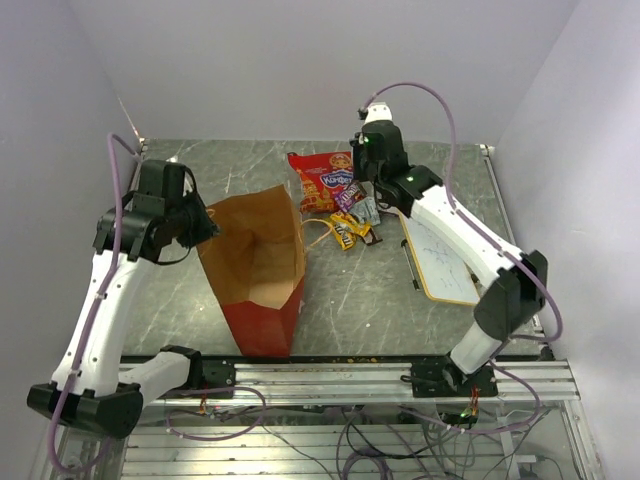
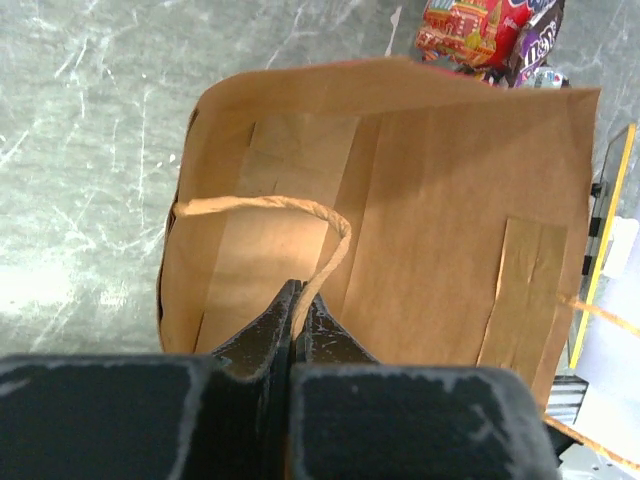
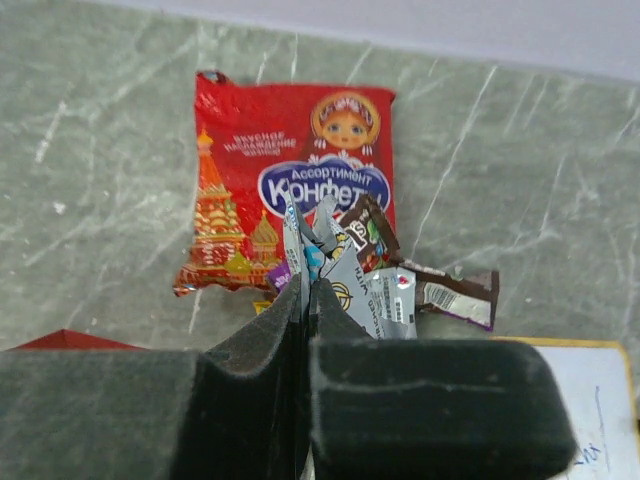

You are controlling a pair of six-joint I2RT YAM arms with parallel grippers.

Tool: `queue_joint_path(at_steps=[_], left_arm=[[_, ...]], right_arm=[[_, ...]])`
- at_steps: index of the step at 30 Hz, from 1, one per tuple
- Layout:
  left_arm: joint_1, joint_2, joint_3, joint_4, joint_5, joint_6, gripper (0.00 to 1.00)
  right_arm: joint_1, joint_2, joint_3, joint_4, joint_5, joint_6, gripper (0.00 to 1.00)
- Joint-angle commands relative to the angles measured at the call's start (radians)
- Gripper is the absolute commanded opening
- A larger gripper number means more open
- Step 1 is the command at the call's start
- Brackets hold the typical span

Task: Take the snacks out of the paper bag
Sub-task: Adjust the paper bag at the center of the board, then place the snack at the center of the board.

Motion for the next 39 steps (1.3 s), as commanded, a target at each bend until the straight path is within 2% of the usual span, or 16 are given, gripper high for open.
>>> queue_joint_path(at_steps=[1, 3, 5, 8, 10, 12, 15, 17, 20, 23, 27, 31, 36, 39], left_arm=[[0.014, 0.045, 0.094, -0.005, -0.050, 0.059, 0.08], [0.015, 0.058, 0.136, -0.004, -0.045, 0.068, 0.11], [0.015, 0.068, 0.170, -0.016, -0.033, 0.072, 0.20], [0.014, 0.049, 0.177, -0.031, -0.008, 0.065, 0.48], [0.014, 0.021, 0.165, -0.033, 0.011, 0.052, 0.60], [0.014, -0.001, 0.165, -0.039, 0.026, 0.046, 0.80], [0.014, -0.005, 0.214, -0.077, 0.025, 0.050, 0.96], [0.014, 0.004, 0.262, -0.109, 0.012, 0.057, 0.99], [0.014, 0.019, 0.340, -0.152, -0.017, 0.073, 1.00], [0.014, 0.039, 0.408, -0.184, -0.023, 0.100, 1.00], [0.014, 0.074, 0.518, -0.239, -0.038, 0.149, 1.00], [0.014, 0.101, 0.609, -0.286, -0.085, 0.186, 0.99], [0.014, 0.103, 0.653, -0.265, -0.111, 0.217, 1.00], [0.014, 0.090, 0.669, -0.190, -0.062, 0.214, 1.00]], right_arm=[[-0.044, 0.094, 0.046, -0.095, -0.091, 0.031, 0.00], [-0.059, 0.129, 0.047, -0.095, -0.081, 0.020, 0.00], [-0.072, 0.163, 0.057, -0.109, -0.064, 0.014, 0.00], [-0.074, 0.207, 0.056, -0.121, -0.028, 0.014, 0.00], [-0.074, 0.234, 0.038, -0.112, -0.035, 0.034, 0.00], [-0.073, 0.263, 0.032, -0.103, -0.047, 0.053, 0.00], [-0.071, 0.309, 0.055, -0.105, -0.032, 0.068, 0.00], [-0.070, 0.327, 0.072, -0.113, -0.030, 0.064, 0.06], [-0.063, 0.338, 0.091, -0.163, -0.031, 0.076, 0.27], [-0.060, 0.308, 0.065, -0.180, -0.039, 0.096, 0.63], [-0.059, 0.191, 0.012, -0.159, -0.070, 0.088, 0.98], [-0.059, 0.081, 0.092, -0.311, -0.123, 0.039, 1.00], [-0.056, -0.223, -0.033, -0.276, -0.199, 0.048, 1.00], [-0.057, -0.376, -0.013, -0.331, -0.182, 0.050, 1.00]])
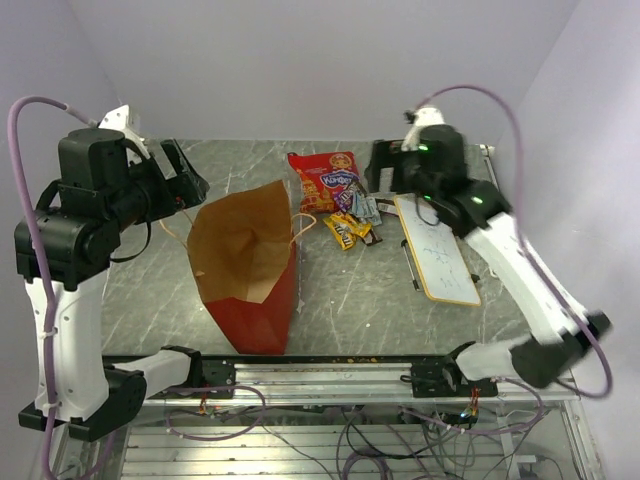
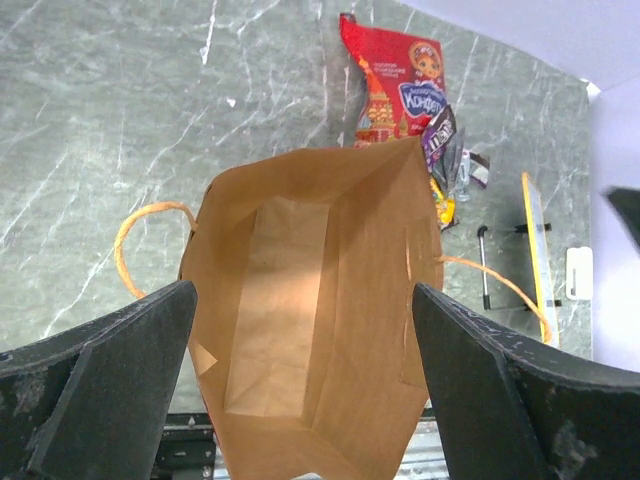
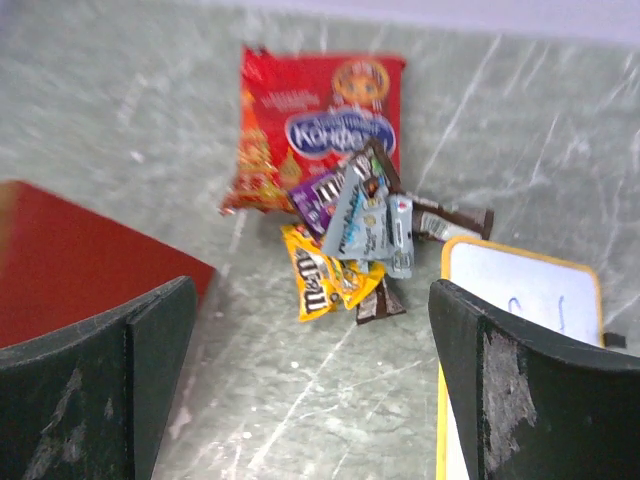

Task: Take the snacks out of the paper bag
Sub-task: Place the snack at the center of the board, then reset both arms

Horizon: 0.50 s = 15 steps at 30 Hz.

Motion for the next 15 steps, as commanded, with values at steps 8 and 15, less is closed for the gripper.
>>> queue_joint_path(at_steps=[8, 15], left_arm=[[0.008, -0.068, 0.134, 0.215, 0.070, 0.013, 0.99], [0.008, -0.190, 0.072, 0.336, 0.122, -0.032, 0.99]], right_arm=[[0.003, -0.364, 0.333, -0.296, 0.001, 0.023, 1.00], [0.003, -0.396, 0.438, -0.371, 0.091, 0.158, 1.00]])
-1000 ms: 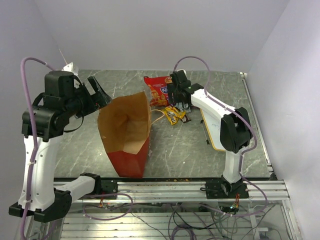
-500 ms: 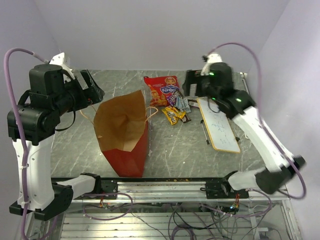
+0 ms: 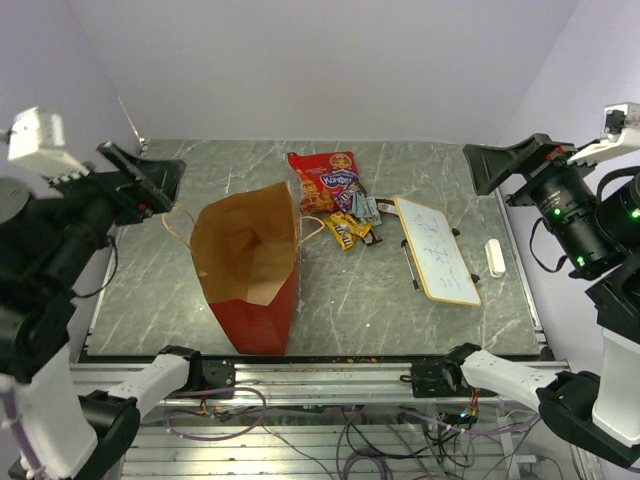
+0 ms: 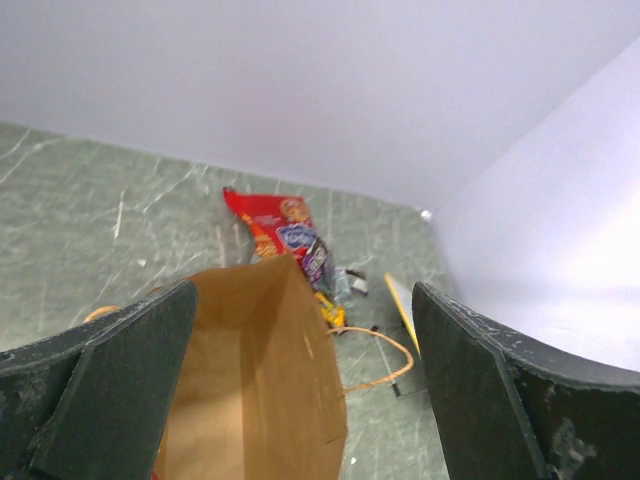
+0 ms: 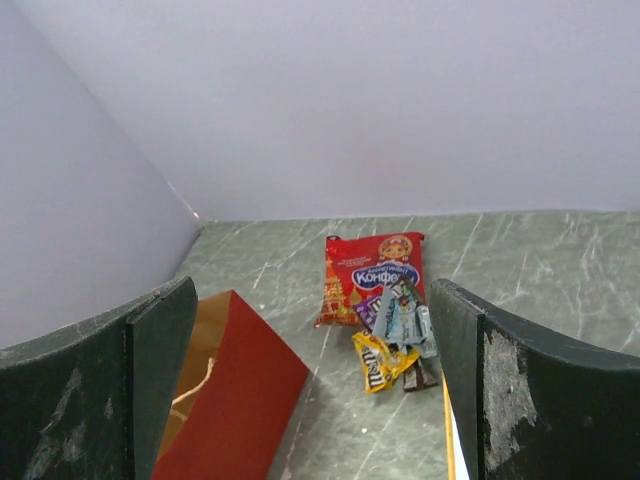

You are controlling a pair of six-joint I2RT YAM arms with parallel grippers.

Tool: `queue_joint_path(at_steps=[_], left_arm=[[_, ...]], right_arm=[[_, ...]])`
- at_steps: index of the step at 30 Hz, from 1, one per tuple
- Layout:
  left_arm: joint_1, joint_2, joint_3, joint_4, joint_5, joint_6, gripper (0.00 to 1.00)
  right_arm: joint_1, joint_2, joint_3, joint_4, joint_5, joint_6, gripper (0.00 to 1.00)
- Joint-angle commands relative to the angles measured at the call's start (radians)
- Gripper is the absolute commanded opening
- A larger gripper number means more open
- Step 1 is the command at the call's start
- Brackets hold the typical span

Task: Take the snacks out of the paper bag
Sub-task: Reset both arms

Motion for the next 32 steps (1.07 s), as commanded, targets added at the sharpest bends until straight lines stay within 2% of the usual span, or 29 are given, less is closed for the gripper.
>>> queue_joint_path(at_steps=[1, 9, 19, 26, 29, 32], left_arm=[[0.008, -0.077, -0.039, 0.113, 0.035, -0.031, 0.99], [0.007, -0.106, -0.041, 0.051, -0.057, -0.032, 0.99], [0.007, -0.103, -0.066, 0.059, -0.031, -0.051, 0.99], [0.007, -0.100, -0.070, 0.067, -0.020, -0.046, 0.99], [0.007, -0.095, -0.068, 0.064, -0.011, -0.041, 0.99], [0.007, -0.096, -0.069, 0.064, -0.011, -0.039, 0.99]], right_arm=[[0.002, -0.021, -0.047, -0.087, 0.052, 0.103, 1.00], [0.002, -0.019, -0.038, -0.171, 0.100, 0.163, 1.00], [0.002, 0.006, -0.029, -0.176, 0.094, 0.136, 1.00], [0.002, 0.025, -0.009, -0.219, 0.175, 0.142, 1.00], [0.003, 0.010, -0.024, -0.173, 0.154, 0.101, 1.00], [0.002, 0.066, 0.052, -0.253, 0.204, 0.120, 1.00]])
